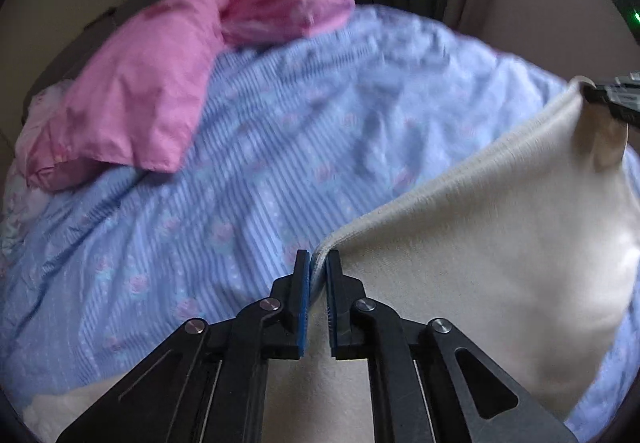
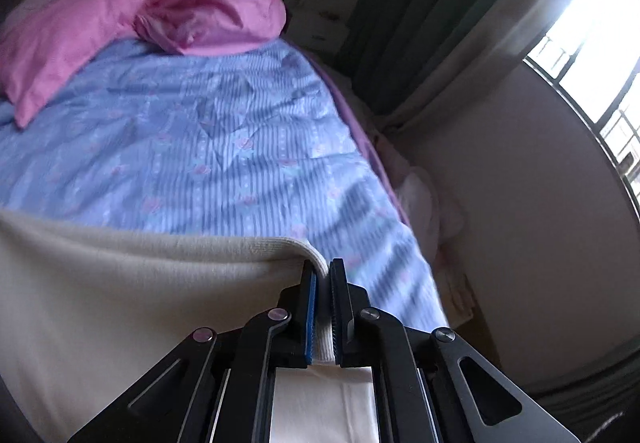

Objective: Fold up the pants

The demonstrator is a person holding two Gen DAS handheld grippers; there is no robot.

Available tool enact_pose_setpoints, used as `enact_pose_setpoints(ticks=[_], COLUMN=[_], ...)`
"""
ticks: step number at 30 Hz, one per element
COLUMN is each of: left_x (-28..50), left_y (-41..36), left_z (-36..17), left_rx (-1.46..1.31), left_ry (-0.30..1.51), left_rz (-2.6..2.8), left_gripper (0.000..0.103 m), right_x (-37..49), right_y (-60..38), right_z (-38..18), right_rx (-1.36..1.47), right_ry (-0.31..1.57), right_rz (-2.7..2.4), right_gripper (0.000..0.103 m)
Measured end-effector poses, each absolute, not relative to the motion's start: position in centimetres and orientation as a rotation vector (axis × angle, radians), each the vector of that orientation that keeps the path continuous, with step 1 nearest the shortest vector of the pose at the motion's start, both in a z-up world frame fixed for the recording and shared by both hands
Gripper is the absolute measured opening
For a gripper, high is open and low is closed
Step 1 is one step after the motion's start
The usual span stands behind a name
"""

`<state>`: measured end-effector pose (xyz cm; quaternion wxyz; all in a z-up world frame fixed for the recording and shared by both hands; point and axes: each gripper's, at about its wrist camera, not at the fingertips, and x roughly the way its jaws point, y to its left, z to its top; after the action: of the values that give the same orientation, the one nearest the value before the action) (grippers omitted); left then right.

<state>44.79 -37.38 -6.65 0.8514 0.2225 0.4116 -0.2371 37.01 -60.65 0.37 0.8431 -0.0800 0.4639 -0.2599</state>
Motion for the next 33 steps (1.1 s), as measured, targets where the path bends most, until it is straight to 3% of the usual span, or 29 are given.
enact_pose_setpoints(ticks=[3, 5, 7, 8, 17, 28, 33], left_x=[44.8, 44.3, 43.3, 42.8, 32.6, 22.7, 21.5], left_y=[-38.3, -38.4, -38.3, -38.3, -37.0, -38.2, -39.6], left_z=[-7.7, -6.8, -5.3, -4.7, -2.4, -7.1, -8.7], left_rx=[0.532, 0.522, 0.507, 0.504, 0.503, 0.579, 0.607], left_ry=[0.83, 0.762, 0.68, 0.65, 0.641, 0.683, 0.679], left_rz=[-0.451, -0.436, -0.44, -0.44, -0.71, -0.931, -0.937], left_gripper=[0.03, 0.06, 0.065, 0.066, 0.07, 0.065, 0.059], right_x=[39.6, 40.0, 39.6, 38.9, 27.8, 14.1, 11.9], right_y=[-62.0, -62.4, -62.6, -62.6, -60.9, -61.4, -64.5], right_z=[-2.3, -2.8, -1.8, -0.7, 4.0, -4.1, -7.9], right_rx=[-0.114, -0.124, -0.157, -0.17, -0.152, 0.146, 0.465], right_ry=[1.03, 0.998, 0.908, 0.845, 0.719, 0.638, 0.592], right_rz=[-0.565, -0.635, -0.72, -0.749, -0.642, -0.566, -0.473], right_gripper=[0.008, 0.031, 0.067, 0.07, 0.07, 0.069, 0.052])
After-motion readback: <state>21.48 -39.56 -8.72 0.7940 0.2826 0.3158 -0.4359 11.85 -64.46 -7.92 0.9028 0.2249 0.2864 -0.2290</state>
